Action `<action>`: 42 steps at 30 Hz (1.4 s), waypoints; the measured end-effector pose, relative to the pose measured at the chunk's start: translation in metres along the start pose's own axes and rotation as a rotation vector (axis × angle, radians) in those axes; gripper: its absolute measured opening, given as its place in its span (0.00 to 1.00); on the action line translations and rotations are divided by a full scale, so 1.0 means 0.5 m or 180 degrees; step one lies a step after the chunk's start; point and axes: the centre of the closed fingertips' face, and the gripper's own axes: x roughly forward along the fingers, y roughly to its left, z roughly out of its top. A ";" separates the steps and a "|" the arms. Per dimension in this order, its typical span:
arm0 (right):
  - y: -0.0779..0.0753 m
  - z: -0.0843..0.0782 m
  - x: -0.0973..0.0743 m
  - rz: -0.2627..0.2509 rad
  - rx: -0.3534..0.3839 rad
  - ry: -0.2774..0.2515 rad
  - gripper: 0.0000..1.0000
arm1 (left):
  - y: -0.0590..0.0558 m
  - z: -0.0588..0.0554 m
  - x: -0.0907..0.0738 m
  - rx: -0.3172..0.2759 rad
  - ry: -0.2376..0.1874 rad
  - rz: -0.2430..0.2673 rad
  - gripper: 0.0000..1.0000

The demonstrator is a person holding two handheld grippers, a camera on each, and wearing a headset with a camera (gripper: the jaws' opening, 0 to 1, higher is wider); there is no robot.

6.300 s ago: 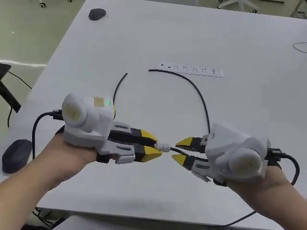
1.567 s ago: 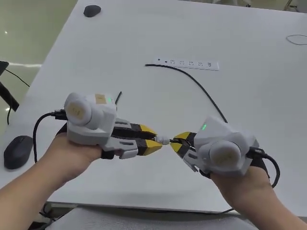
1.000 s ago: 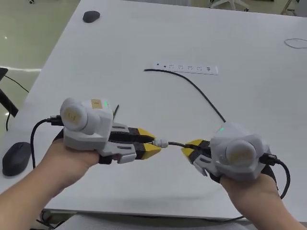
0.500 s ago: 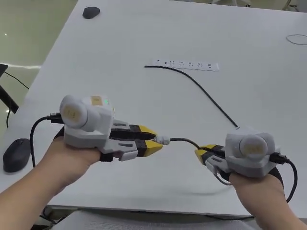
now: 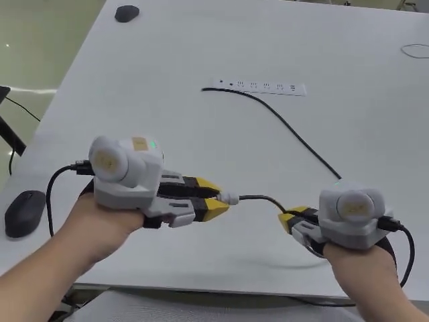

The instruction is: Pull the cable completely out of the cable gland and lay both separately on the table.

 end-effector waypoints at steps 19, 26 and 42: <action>0.049 0.065 -0.036 0.0237 -0.0625 -0.0163 0.16 | 0.015 0.004 -0.009 -0.0019 -0.0011 0.0073 0.15; 0.128 0.142 -0.047 0.0426 -0.1335 -0.0285 0.17 | 0.013 0.001 -0.007 -0.0036 0.0006 0.0062 0.15; 0.185 0.157 -0.025 0.0512 -0.2113 -0.0110 0.07 | 0.017 0.002 -0.004 -0.0057 -0.0007 0.0039 0.15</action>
